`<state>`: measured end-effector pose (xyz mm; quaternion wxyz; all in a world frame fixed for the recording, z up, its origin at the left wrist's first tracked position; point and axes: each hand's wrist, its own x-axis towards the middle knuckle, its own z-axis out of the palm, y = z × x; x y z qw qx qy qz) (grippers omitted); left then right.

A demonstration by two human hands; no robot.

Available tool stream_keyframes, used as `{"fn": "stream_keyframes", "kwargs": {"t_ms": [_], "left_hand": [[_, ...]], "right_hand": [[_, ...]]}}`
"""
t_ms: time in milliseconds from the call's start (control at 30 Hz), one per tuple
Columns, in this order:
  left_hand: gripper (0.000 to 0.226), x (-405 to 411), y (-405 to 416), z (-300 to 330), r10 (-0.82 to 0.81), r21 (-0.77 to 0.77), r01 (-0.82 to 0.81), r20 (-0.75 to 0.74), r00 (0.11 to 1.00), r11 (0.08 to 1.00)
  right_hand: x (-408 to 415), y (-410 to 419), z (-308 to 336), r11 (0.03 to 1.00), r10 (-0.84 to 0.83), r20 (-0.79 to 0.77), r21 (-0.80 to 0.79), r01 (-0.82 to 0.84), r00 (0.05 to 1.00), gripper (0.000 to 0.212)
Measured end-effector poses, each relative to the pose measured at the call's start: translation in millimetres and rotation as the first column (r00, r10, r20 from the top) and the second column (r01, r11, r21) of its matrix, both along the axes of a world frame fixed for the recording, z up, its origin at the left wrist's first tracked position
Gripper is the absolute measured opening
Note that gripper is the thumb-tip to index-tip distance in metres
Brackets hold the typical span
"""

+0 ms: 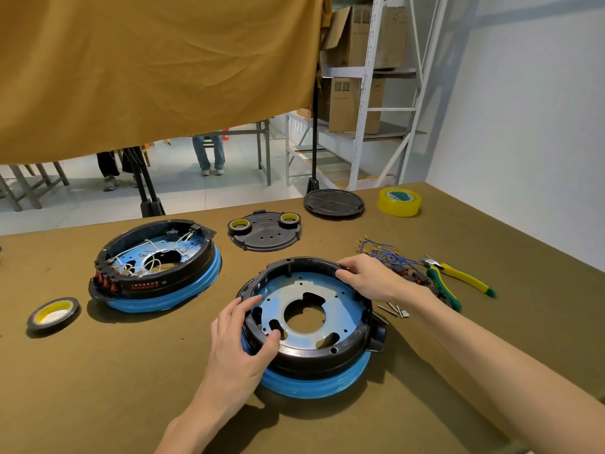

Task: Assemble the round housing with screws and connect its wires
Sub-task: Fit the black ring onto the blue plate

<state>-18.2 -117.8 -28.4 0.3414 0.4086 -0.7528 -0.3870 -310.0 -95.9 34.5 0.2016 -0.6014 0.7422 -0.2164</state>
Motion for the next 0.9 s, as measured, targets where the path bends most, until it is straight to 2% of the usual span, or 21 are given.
{"fn": "stream_keyframes", "kwargs": {"t_ms": [300,400,467,600,667,700,800,900], "left_hand": [[0.055,0.8,2.9,6.6,0.011,-0.007,-0.011,0.024,1.000,1.000],[0.057,1.1,3.5,7.3,0.046,-0.168,-0.049,-0.018,0.999,0.985],[0.053,2.4,1.4,11.4,0.000,-0.281,-0.001,-0.002,1.000,0.960],[0.028,2.4,-5.2,23.7,-0.077,-0.426,0.103,0.079,0.994,0.899],[0.020,-6.3,-6.7,34.2,-0.146,-0.387,0.175,0.103,0.984,0.905],[0.023,-14.4,-6.8,39.2,-0.192,-0.352,0.228,0.135,0.972,0.908],[0.047,-51.1,-6.9,48.8,-0.332,-0.232,0.405,0.297,0.895,0.884],[0.066,-90.7,-5.9,49.2,-0.399,-0.127,0.484,0.408,0.821,0.866]], "right_hand": [[3.5,0.9,-7.3,0.998,-0.053,0.021,-0.040,0.054,0.998,0.027],[4.4,0.7,-13.1,0.994,-0.085,0.044,-0.064,0.087,0.995,0.027],[3.6,2.7,-16.9,0.991,-0.104,0.079,-0.079,0.110,0.991,0.030],[-3.0,13.9,-25.7,0.974,-0.167,0.166,-0.123,0.188,0.972,0.048],[-6.0,19.2,-31.2,0.966,-0.183,0.176,-0.153,0.210,0.967,0.050],[-6.3,21.0,-33.2,0.964,-0.181,0.182,-0.161,0.211,0.967,0.050],[-5.5,20.3,-33.5,0.958,-0.179,0.226,-0.182,0.222,0.957,0.047],[-0.6,16.7,-26.6,0.958,-0.169,0.355,-0.160,0.237,0.920,0.036]]}}
